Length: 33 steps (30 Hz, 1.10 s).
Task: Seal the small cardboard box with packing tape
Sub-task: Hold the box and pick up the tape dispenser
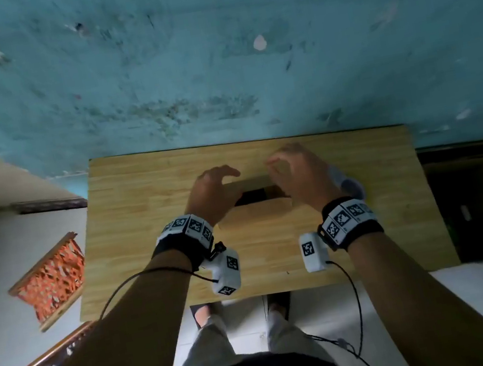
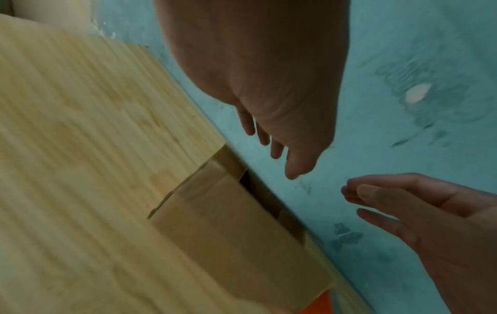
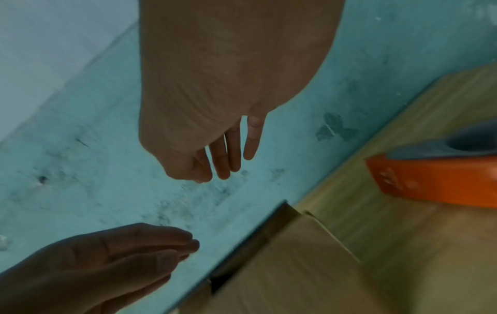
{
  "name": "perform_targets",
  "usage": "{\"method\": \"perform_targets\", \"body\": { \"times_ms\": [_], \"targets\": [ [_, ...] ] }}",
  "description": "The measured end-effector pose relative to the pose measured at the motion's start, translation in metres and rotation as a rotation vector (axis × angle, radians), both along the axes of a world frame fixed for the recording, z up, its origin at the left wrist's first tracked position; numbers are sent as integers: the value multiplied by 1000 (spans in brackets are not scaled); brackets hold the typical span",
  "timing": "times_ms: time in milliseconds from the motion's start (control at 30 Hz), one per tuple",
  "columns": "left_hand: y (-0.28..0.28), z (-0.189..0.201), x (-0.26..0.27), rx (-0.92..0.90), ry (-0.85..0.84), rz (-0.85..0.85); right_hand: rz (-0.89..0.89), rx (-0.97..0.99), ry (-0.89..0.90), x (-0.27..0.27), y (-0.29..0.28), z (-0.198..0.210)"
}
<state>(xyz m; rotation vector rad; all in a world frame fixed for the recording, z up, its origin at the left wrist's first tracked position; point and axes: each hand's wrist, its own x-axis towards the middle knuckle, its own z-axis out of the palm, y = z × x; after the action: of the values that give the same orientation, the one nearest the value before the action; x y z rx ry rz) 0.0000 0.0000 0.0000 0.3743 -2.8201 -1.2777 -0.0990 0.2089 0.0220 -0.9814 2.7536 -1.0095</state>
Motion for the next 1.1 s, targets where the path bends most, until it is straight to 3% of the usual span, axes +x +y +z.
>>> {"method": "perform_targets", "body": {
  "times_ms": [133, 233, 400, 533, 667, 933, 1100],
  "targets": [
    [11, -15, 8, -27, -92, -36, -6, 62, -73, 10, 16, -18],
    [17, -26, 10, -38, -57, -61, -54, 70, -115, 15, 30, -38],
    [22, -39, 3, -175, -96, -22, -268, 167, -155, 11, 63, -71],
    [29, -43, 2, -298, -164, -5, -474, 356, -140, 9, 89, -87],
    [31, -49, 1, -321, -281, 20, -622, 524, -235, 3, 105, -101],
    [41, -39, -11, -244, -647, 91, -570, 709, -345, -17, 114, -119],
    [47, -48, -9, -136, -718, 194, -576, 696, -362, -22, 114, -122]
  ]
}}
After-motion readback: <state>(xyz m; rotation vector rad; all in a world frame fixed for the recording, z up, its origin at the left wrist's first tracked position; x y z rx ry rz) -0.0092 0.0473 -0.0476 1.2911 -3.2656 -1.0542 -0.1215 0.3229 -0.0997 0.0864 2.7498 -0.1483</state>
